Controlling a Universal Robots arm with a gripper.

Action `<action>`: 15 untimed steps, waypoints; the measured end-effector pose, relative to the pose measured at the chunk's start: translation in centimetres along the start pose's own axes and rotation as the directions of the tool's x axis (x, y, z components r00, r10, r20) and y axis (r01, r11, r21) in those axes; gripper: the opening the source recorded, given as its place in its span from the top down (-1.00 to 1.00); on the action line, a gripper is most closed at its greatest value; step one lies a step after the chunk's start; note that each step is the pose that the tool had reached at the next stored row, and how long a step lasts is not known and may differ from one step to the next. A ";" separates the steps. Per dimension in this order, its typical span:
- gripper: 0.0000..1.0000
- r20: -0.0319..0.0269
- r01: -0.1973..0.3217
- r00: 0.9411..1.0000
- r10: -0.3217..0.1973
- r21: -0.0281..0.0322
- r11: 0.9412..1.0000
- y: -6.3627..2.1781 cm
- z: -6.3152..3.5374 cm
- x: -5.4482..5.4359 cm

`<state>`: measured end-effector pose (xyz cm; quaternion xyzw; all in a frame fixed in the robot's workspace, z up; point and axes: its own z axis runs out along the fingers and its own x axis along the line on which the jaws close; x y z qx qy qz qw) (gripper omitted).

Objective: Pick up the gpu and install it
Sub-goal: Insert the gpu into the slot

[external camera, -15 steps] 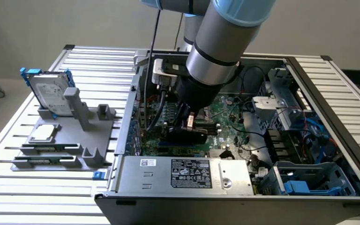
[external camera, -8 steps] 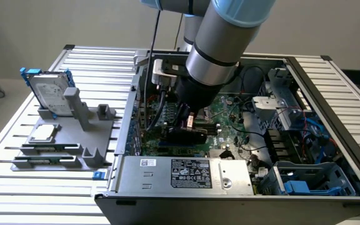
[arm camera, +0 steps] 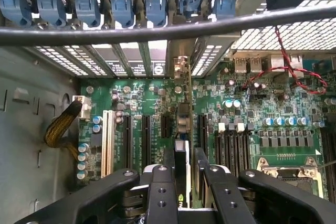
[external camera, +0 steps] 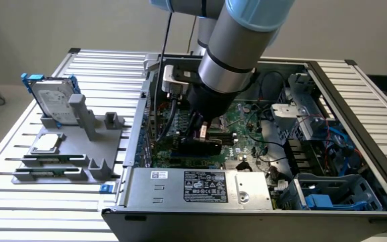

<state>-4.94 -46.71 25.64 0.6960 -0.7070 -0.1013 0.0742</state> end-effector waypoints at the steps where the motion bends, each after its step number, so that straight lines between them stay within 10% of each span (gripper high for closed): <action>1: 0.48 -0.001 0.000 1.000 0.000 0.000 1.000 0.02 -0.01 0.0; 15: 0.19 -0.001 0.000 1.000 0.000 0.000 1.000 0.19 -0.68 -0.1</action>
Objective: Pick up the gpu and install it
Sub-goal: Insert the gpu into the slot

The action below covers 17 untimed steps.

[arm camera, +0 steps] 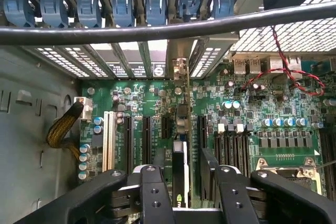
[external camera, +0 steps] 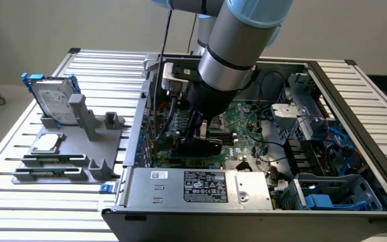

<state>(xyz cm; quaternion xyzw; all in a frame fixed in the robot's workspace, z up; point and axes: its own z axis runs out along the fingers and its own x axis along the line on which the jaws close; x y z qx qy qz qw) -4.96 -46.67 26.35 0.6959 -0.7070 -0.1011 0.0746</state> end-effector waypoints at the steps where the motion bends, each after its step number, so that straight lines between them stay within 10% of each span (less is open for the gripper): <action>1: 0.19 0.000 0.000 1.000 0.000 0.000 1.000 0.08 -0.31 0.0; 9: 0.50 0.000 0.000 1.000 0.000 0.000 1.000 0.70 -2.70 -0.2; 17: 0.79 0.000 0.000 1.000 0.000 0.000 1.000 0.71 -2.77 -0.2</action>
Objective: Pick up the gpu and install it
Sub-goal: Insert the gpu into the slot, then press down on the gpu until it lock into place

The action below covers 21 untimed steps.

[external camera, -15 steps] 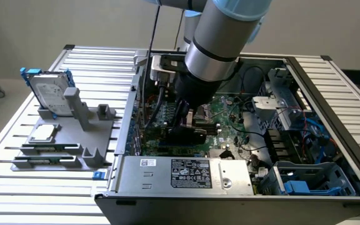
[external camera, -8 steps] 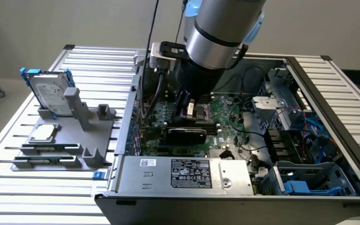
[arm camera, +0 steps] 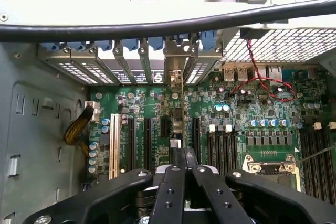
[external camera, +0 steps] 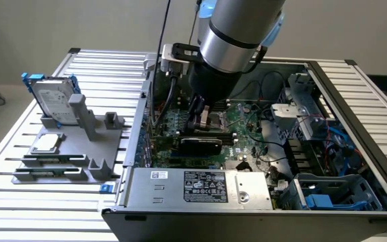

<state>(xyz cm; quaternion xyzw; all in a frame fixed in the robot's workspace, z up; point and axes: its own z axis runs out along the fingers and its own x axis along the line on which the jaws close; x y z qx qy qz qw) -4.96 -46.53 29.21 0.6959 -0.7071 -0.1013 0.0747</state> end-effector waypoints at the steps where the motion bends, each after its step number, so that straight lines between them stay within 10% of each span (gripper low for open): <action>1: 0.79 0.000 0.000 1.000 0.000 0.000 1.000 0.00 0.00 0.0; 13: 0.79 0.000 0.000 1.000 0.000 0.000 1.000 0.00 0.00 0.0; 21: 0.79 0.000 0.005 1.000 -0.005 0.047 0.999 1.01 1.02 -0.6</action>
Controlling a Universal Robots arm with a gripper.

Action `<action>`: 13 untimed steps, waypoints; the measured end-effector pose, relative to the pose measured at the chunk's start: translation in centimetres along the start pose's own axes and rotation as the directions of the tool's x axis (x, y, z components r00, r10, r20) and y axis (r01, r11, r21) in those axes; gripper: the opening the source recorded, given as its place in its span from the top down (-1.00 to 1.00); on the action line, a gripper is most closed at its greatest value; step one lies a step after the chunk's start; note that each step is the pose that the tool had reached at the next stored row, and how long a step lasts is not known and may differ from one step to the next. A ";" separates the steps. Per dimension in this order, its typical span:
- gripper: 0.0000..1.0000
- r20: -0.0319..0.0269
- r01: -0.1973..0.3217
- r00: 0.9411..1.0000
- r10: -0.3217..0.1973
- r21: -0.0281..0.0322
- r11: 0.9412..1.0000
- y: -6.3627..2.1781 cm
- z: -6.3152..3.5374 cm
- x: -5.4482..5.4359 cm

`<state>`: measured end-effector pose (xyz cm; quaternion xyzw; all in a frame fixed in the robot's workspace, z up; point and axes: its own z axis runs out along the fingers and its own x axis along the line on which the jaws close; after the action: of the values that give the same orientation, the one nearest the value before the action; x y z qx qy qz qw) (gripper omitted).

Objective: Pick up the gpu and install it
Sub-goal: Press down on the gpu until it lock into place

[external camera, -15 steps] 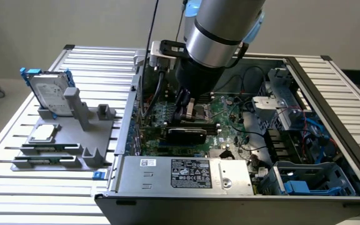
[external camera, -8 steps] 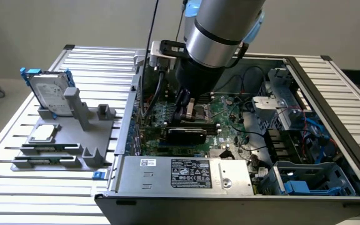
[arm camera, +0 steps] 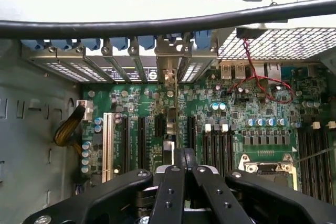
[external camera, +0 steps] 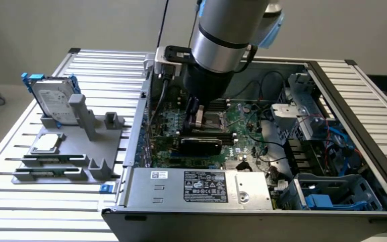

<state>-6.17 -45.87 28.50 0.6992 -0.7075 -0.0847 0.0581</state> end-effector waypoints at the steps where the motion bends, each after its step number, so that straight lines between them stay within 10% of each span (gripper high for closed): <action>1: 0.79 0.000 0.003 1.000 -0.003 0.003 1.000 0.01 0.16 0.0; 13: 0.79 -0.005 0.028 1.000 -0.028 0.034 0.999 0.15 1.25 0.0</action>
<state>-6.57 -45.80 27.30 0.7102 -0.6988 -0.0718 0.0469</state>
